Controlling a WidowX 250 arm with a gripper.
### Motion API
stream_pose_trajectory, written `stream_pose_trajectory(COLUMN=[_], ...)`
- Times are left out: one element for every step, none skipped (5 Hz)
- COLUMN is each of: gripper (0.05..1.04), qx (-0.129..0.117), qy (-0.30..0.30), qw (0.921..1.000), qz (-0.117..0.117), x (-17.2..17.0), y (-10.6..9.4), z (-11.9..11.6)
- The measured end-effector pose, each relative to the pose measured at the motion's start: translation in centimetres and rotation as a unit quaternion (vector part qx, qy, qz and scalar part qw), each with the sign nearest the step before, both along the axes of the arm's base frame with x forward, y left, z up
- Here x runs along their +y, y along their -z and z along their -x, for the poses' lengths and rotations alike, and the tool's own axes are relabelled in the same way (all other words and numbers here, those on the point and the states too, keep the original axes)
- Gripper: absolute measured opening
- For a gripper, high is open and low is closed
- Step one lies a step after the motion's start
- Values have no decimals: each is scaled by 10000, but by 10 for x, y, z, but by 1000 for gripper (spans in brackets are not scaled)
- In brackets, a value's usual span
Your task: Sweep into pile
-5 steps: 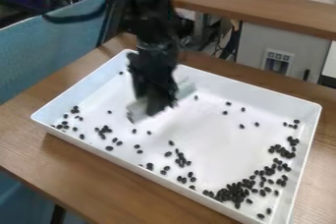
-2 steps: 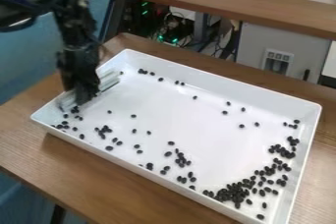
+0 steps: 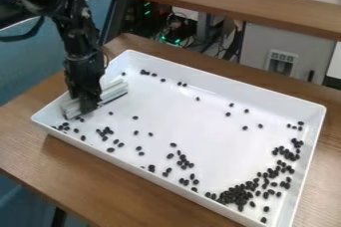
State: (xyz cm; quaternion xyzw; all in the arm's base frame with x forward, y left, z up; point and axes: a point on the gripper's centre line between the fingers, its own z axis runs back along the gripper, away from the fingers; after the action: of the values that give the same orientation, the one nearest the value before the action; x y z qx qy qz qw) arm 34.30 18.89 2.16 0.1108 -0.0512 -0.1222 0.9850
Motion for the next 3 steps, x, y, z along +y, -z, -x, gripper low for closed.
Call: stream_pose_trajectory(gripper=[383, 382, 382], qx=[23, 338, 348], qy=[-105, -510, -1050], qw=[9999, 9981, 9937], qz=[-57, 21, 190], x=[-1, -9, -18], y=[3, 3, 5], z=[9, 29, 40])
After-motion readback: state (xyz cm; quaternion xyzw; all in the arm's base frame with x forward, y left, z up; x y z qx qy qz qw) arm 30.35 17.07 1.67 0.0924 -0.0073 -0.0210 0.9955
